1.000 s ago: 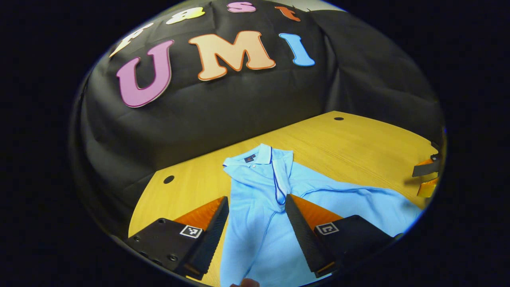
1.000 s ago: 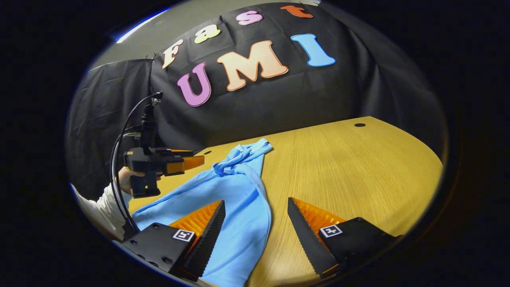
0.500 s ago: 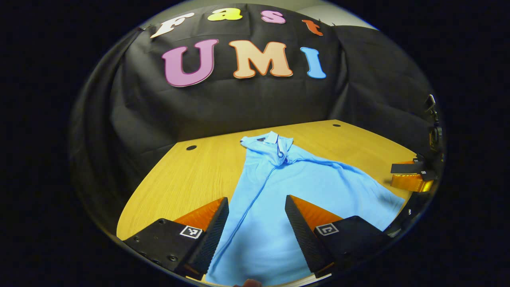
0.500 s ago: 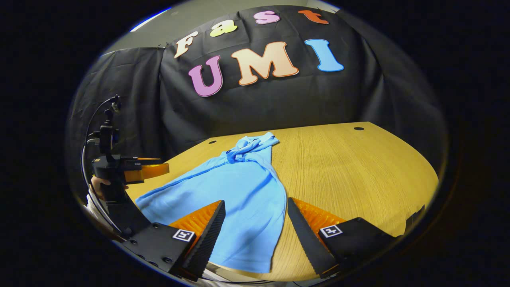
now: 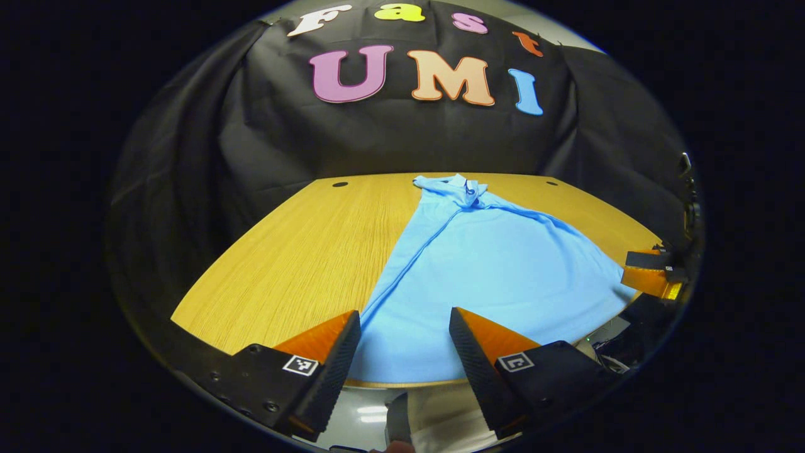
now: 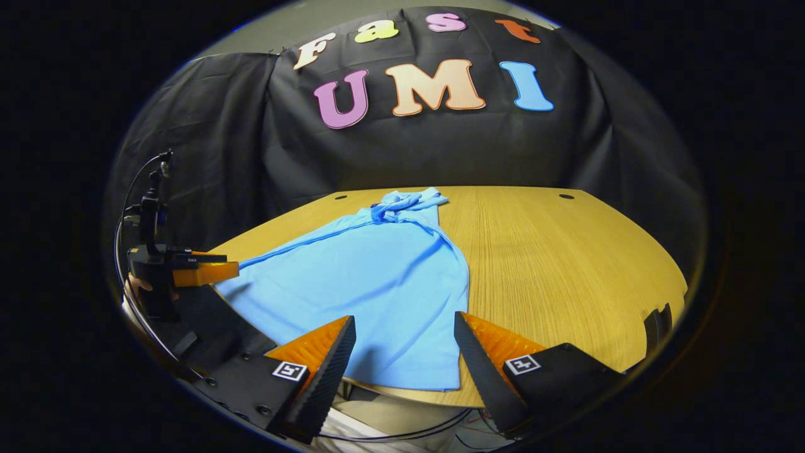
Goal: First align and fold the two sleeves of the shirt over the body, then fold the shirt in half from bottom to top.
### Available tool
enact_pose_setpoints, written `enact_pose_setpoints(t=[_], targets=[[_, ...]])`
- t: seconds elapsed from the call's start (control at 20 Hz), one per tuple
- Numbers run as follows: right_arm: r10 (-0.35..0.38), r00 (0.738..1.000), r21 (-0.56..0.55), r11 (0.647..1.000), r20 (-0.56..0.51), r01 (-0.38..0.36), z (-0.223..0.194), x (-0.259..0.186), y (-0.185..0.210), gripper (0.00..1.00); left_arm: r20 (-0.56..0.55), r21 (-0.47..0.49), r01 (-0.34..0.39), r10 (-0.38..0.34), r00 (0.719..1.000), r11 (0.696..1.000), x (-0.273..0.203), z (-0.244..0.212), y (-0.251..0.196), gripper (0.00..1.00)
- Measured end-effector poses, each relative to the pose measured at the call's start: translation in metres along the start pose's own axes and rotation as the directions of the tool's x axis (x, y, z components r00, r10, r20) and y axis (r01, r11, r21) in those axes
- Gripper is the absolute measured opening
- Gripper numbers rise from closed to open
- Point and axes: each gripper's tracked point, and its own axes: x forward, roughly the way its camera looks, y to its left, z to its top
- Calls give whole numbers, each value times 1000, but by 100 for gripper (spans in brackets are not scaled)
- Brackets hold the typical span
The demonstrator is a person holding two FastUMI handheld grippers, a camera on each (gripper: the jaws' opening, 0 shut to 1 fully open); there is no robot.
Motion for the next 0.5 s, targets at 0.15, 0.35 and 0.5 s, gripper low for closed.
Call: enact_pose_setpoints(t=[0.15, 0.35, 0.5], targets=[[-5, 1000, -22, 1000, -19, 5, -11, 0, 3, 98, -31, -7, 3, -3, 1000, 1000, 2, -16, 1, 88], [-19, 999, -62, 998, -32, 17, -18, 1, 6, 94, -13, -3, 0, 0, 1000, 1000, 2, -16, 0, 88], [-23, 1000, -61, 998, -16, 22, -18, 1, 7, 98, 1, -35, -1, 1, 1000, 999, 2, -16, -1, 89]])
